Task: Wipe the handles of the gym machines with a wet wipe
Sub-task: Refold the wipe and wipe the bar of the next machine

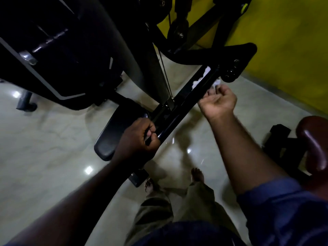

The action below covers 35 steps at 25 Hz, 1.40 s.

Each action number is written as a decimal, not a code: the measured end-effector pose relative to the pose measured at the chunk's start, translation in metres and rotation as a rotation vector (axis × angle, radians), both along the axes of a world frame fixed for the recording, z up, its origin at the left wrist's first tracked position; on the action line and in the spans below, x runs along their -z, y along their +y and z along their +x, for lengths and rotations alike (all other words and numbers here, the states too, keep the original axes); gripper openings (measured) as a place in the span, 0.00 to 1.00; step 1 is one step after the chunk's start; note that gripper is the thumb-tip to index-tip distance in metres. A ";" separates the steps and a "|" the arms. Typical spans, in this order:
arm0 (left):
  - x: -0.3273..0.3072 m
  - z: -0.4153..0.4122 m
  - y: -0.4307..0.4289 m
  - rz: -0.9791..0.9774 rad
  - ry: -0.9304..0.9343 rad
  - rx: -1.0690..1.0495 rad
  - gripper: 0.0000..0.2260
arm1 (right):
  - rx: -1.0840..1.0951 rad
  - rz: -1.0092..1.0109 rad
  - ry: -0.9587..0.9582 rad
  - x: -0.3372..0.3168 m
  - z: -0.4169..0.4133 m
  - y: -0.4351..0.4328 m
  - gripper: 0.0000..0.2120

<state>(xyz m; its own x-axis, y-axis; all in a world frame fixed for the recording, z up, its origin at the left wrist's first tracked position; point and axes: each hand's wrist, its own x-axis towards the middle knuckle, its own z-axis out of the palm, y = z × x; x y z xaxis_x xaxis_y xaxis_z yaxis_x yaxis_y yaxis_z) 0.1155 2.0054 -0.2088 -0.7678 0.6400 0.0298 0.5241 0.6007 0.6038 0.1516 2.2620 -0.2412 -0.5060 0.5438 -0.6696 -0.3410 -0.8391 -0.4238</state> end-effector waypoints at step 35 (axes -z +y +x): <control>0.005 -0.007 0.000 0.048 -0.222 -0.141 0.14 | -1.129 2.530 -0.874 -0.014 -0.013 0.084 0.33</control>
<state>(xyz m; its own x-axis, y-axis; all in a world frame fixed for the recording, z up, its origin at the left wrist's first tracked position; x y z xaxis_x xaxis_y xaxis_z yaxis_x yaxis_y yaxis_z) 0.1083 2.0054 -0.2133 -0.8404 0.5281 -0.1217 0.2888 0.6263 0.7241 0.1384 2.3465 -0.2277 -0.9952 0.0748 0.0634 0.0784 0.9953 0.0565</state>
